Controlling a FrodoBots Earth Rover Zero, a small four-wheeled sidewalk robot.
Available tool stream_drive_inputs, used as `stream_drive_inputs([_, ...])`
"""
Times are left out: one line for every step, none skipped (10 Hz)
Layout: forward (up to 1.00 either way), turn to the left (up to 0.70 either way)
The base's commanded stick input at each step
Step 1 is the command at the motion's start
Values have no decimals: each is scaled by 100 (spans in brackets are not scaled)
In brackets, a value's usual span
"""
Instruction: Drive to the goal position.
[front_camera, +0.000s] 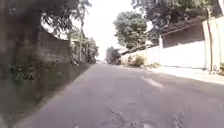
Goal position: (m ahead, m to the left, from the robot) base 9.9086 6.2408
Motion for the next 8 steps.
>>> stream_drive_inputs([100,0])
stream_drive_inputs([100,0])
stream_drive_inputs([100,0])
stream_drive_inputs([100,3])
stream_drive_inputs([100,19])
stream_drive_inputs([100,36])
stream_drive_inputs([100,40])
stream_drive_inputs([100,6])
